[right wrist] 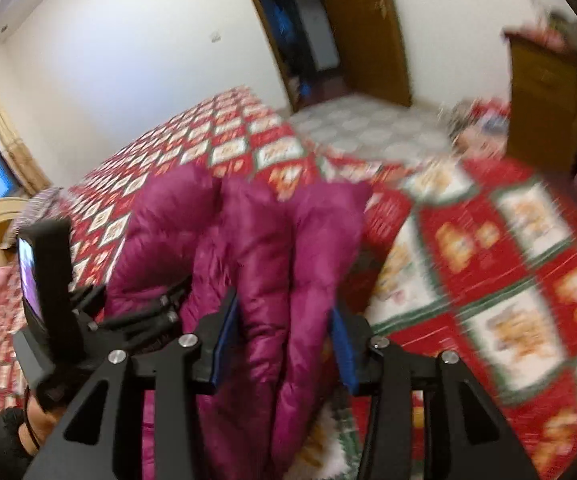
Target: Fold large clothes
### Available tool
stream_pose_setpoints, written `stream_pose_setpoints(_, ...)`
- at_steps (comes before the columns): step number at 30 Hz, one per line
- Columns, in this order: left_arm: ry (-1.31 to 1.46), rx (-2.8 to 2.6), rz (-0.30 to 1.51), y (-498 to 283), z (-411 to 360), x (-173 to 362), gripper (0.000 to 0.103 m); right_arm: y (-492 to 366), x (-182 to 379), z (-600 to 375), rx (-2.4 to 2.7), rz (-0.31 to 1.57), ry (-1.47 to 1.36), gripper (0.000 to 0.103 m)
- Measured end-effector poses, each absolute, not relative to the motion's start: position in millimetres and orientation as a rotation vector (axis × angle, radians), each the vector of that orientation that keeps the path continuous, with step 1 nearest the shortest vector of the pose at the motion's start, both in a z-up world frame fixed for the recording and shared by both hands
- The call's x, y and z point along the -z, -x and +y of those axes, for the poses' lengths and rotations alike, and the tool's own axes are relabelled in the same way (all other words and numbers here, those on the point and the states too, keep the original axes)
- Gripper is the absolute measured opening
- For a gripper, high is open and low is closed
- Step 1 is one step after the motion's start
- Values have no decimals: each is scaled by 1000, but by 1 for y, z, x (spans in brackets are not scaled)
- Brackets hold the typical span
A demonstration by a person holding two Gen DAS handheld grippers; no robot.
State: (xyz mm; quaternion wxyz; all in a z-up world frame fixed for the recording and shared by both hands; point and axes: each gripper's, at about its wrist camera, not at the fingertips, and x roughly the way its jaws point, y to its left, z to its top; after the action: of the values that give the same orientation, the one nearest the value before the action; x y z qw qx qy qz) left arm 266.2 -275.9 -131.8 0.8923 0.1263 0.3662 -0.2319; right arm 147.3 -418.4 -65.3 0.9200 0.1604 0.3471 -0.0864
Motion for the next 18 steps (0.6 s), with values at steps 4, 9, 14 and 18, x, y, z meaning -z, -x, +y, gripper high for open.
stream_pose_setpoints(4,-268,473,753,-266,-276,131,68,-155,33,-413,184,673,-385,46)
stream_pose_setpoints(9,-249,468,764,-266,-268,128,73,-203,46,-409,220,728,-447,31)
stream_pose_setpoints(14,-201,464,778,-272,-253,118,74,-214,82,-416,373,801,-333,25)
stream_pose_setpoints(18,-195,455,759,-283,-257,109,78,-206,100,-422,416,805,-296,25)
